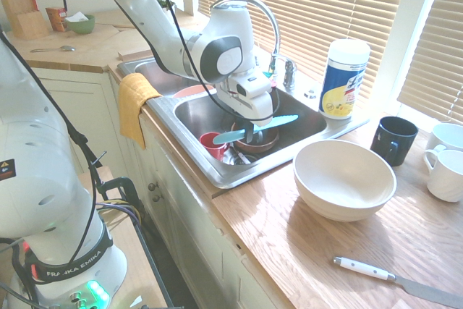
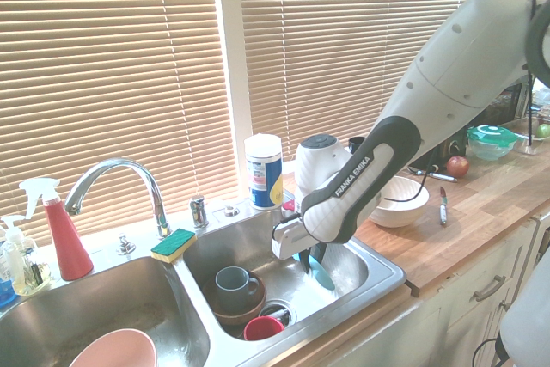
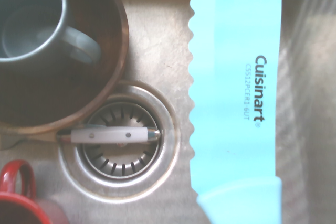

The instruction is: Put the knife into the sink

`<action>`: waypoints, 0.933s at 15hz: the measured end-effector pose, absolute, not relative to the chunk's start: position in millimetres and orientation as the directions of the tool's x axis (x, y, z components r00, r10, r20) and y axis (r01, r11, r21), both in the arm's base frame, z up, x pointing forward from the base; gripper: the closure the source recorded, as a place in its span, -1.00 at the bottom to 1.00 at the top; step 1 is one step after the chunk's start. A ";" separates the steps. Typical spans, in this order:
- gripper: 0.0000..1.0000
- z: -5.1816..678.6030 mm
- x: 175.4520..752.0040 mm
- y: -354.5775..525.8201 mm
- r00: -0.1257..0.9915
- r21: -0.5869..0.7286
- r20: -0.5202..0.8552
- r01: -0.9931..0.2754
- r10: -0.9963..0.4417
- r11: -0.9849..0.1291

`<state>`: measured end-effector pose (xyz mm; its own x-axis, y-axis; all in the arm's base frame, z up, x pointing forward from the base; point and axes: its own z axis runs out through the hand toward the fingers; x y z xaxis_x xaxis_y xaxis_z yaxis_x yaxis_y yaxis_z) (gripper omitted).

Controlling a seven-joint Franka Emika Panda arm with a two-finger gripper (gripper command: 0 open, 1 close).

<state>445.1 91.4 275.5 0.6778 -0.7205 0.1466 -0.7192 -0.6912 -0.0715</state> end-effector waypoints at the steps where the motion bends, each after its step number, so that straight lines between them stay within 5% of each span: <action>1: 1.00 265.2 454.8 94.4 0.671 -0.066 0.148 -0.727 -0.727 -0.684; 12: 1.00 162.3 513.6 117.2 0.598 -0.015 0.106 -0.798 -0.794 -0.603; 13: -1.00 158.2 514.5 116.3 0.588 -0.013 0.103 -0.805 -0.802 -0.593; 14: -1.00 154.5 515.9 115.4 0.577 -0.011 0.097 -0.814 -0.811 -0.581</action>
<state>515.9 115.4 154.5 0.5773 -0.8108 0.0969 -0.8139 -0.5809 -0.0112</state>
